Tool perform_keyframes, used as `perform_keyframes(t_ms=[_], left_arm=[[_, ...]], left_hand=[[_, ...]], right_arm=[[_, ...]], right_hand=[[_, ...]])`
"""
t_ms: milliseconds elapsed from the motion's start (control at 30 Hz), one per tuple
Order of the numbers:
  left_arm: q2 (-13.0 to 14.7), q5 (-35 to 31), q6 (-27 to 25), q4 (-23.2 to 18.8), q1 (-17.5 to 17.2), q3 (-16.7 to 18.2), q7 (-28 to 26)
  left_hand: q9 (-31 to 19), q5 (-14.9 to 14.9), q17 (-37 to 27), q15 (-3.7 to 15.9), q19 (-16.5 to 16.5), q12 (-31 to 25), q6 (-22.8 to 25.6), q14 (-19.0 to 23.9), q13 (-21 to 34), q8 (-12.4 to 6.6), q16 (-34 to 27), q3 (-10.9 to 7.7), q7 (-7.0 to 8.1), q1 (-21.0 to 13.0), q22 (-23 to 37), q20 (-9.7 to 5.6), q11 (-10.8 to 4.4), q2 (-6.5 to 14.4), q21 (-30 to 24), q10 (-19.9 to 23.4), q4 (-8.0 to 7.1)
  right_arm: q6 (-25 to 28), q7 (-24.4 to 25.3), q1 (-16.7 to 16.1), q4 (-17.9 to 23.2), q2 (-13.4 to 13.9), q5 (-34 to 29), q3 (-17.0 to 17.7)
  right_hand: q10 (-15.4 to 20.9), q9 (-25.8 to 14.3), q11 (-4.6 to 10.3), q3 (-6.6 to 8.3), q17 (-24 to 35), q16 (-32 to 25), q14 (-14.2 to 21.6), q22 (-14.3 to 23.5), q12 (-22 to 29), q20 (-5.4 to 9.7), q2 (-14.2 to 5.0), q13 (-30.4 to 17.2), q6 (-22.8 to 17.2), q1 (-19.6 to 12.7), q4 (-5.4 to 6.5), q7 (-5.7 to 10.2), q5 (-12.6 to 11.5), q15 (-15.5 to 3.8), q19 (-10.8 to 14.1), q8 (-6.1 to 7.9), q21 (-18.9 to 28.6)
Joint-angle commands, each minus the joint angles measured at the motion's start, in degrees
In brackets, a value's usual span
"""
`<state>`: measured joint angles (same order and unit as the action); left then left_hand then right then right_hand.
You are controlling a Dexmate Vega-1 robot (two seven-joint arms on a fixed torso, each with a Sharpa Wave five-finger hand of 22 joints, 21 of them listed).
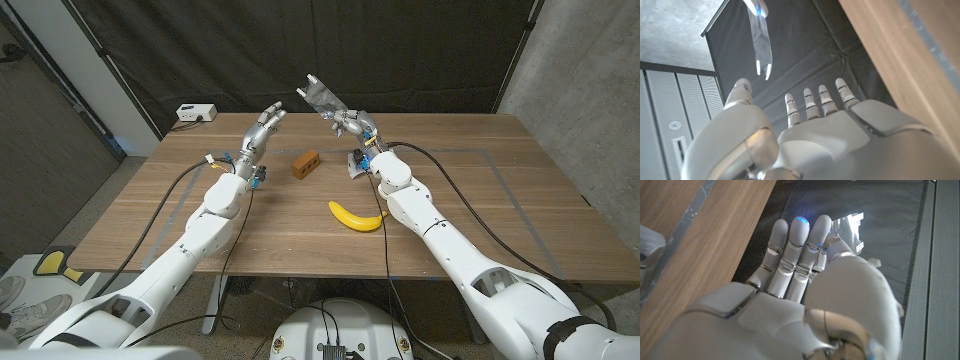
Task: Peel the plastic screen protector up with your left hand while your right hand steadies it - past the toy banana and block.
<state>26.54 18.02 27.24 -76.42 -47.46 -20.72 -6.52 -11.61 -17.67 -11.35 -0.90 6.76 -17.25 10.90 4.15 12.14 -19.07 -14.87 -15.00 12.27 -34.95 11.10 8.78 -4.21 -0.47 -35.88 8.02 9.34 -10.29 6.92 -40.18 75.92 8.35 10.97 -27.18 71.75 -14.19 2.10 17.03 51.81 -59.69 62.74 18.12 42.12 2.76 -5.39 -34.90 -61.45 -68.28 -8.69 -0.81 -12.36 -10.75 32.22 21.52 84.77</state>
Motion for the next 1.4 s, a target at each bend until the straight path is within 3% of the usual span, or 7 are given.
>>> perform_keyframes(t_ms=[33,267,800,967,1167,1333,1400], left_arm=[[-1.7,-10.1,1.3,-5.7,-2.1,2.0,-12.2],[-4.6,-11.6,1.7,-6.7,-2.0,3.1,-15.9],[-8.4,-7.3,0.8,-7.1,-0.5,3.5,-14.0],[-9.3,-7.2,-0.8,-8.1,-0.4,3.4,-14.7],[-10.1,-5.8,-1.8,-8.3,-0.2,3.3,-14.3],[-10.6,-5.2,-2.7,-8.2,0.1,3.1,-14.2],[-10.8,-5.0,-2.8,-8.1,0.2,3.0,-14.1]], left_hand=[[-0.3,0.5,-0.1,0.44,-1.7,-0.8,3.6,2.0,0.4,-1.31,-0.7,-1.15,0.26,-4.6,0.1,0.4,-1.48,-0.1,-0.4,2.9,0.63],[-0.5,1.1,-0.2,2.4,-4.5,-1.7,9.3,4.9,0.8,-3.32,-1.0,-1.91,0.23,-9.5,0.2,-0.26,-3.41,-1.0,-1.0,6.6,0.45],[-0.4,1.7,-0.5,3.6,-5.9,-2.8,13.8,6.5,1.3,-4.86,-0.7,-1.92,-0.05,-11.9,0.2,-1.12,-4.83,-1.9,-1.5,9.2,0.0],[-0.2,2.0,-1.8,5.91,-5.1,-4.1,18.3,9.4,1.9,-6.38,-1.6,-2.48,-0.03,-13.8,0.5,-1.44,-6.16,-1.0,-1.3,11.4,-0.65],[0.4,2.6,-5.5,7.19,-6.2,-6.5,24.8,13.6,3.2,-7.88,-4.0,-2.88,-0.11,-15.5,1.8,-3.09,-7.25,0.2,-3.2,15.0,-1.24],[0.6,2.8,-7.2,7.56,-7.0,-7.2,27.3,14.7,3.7,-8.32,-5.0,-3.27,-2.01,-16.7,2.2,-3.21,-7.49,0.8,-4.2,15.9,-1.14],[0.7,3.0,-7.9,7.85,-7.4,-7.8,28.2,15.5,3.9,-8.44,-5.6,-3.41,-3.59,-17.3,2.3,-3.56,-7.44,1.0,-4.6,16.7,-1.08]], right_arm=[[-5.4,5.8,-0.8,1.0,3.3,-5.0,-3.4],[-8.5,4.4,-0.7,0.3,5.0,-4.3,-4.4],[-13.5,3.6,-0.6,0.2,7.6,-4.2,-6.2],[-13.8,4.1,-0.5,0.2,8.1,-4.7,-6.8],[-14.7,4.4,-0.3,-0.5,8.3,-4.6,-7.1],[-16.0,4.7,0.1,-1.2,8.5,-5.3,-7.6],[-16.4,5.0,0.3,-1.3,8.6,-5.7,-7.8]], right_hand=[[0.3,-4.8,0.11,0.75,1.0,-0.2,0.7,-0.3,0.7,7.21,0.84,-0.5,-4.3,0.3,0.09,-2.17,-0.7,-2.05,0.5,0.89,0.2],[0.3,-5.1,0.02,1.38,2.4,-0.3,0.8,-0.7,1.0,7.27,1.05,-1.0,-4.4,0.7,0.14,-2.17,-1.3,-2.02,0.2,0.92,0.6],[0.4,-5.7,0.0,2.78,5.3,-0.3,0.8,-1.6,1.3,7.4,1.88,-1.4,-4.8,1.4,0.13,-2.18,-2.6,-1.97,-0.1,1.03,1.5],[0.4,-5.9,0.04,3.32,6.3,-0.2,0.8,-1.9,1.3,7.48,2.13,-1.4,-4.8,1.7,0.15,-2.01,-3.0,-1.96,-0.3,1.01,1.8],[0.3,-6.1,0.06,3.86,7.3,-0.1,0.8,-2.1,1.3,7.44,2.31,-1.4,-4.8,1.9,0.13,-1.98,-3.4,-1.94,-0.4,1.02,2.1],[0.3,-6.3,0.01,4.42,7.5,0.6,0.5,-2.4,1.3,7.49,2.56,-1.4,-4.9,2.2,0.13,-2.01,-3.8,-1.98,-0.6,1.0,2.4],[0.3,-6.4,-0.03,4.58,7.8,0.5,0.6,-2.5,1.3,7.55,2.65,-1.4,-4.9,2.3,0.18,-2.04,-3.9,-1.98,-0.5,0.99,2.5]])
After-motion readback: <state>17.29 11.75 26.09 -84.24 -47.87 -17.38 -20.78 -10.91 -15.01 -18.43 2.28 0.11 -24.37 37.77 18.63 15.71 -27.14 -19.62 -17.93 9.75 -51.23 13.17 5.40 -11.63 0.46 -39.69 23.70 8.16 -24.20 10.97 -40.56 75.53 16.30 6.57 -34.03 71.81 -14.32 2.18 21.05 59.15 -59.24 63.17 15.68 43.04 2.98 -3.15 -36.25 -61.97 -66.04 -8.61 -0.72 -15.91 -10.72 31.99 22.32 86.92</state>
